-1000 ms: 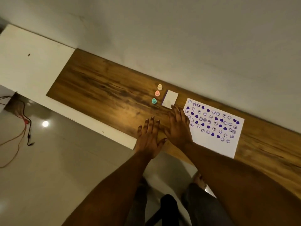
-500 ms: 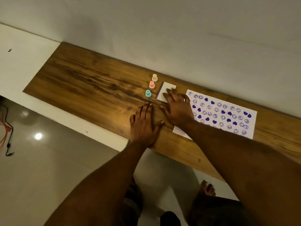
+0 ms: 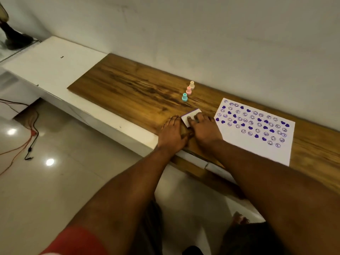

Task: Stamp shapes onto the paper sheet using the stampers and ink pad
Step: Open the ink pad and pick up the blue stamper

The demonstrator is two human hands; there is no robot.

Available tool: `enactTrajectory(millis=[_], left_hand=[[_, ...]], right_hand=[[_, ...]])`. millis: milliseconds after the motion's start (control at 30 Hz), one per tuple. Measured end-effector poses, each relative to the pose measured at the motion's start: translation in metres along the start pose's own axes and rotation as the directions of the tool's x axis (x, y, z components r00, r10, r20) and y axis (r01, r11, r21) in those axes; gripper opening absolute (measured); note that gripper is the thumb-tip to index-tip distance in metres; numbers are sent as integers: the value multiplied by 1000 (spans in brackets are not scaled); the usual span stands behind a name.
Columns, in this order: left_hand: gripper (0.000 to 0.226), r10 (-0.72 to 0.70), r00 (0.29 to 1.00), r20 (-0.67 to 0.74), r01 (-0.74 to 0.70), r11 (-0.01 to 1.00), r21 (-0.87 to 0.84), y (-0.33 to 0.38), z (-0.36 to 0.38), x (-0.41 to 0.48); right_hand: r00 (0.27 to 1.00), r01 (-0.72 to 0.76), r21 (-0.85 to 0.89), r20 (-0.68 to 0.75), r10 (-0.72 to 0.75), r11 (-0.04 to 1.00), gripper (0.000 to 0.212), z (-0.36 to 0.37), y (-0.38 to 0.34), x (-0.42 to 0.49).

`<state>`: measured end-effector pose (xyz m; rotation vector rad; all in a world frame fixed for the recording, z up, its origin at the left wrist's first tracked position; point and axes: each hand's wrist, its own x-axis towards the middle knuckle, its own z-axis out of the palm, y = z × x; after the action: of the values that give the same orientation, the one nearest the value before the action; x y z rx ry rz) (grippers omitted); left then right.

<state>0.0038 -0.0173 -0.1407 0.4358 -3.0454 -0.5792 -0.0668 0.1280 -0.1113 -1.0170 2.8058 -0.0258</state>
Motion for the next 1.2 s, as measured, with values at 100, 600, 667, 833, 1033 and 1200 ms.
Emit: enactTrajectory(millis=[100,600,667,833,1033,1200], left_hand=[[90,-24,1000,-11,24,997,-68,-5,-2,-17],[69,61,995,-74,-61,998,12,-23,-14,-6],[71,64,997,-46,-63,997,32,-25,-18,-3],[74,75,997,-31,-75,997,31,-24,-20,-4],[84,74,997,-4,-74,997,-14,-28,-19,2],[88,38,999,25,-37,998,-48,-34,-20,6]], right_hand=[[1000,8,-33,10,-7,999,68,1,-19,-19],[999,21,99,-42,-17,995,53,25,-23,-27],[999,33,117,-39,-28,993,54,30,-20,-24],[991,108,147,-91,-95,983,55,27,-7,-21],[981,182,112,-85,-173,977,54,24,7,-16],[979,202,225,-12,-205,953,45,10,17,-2]])
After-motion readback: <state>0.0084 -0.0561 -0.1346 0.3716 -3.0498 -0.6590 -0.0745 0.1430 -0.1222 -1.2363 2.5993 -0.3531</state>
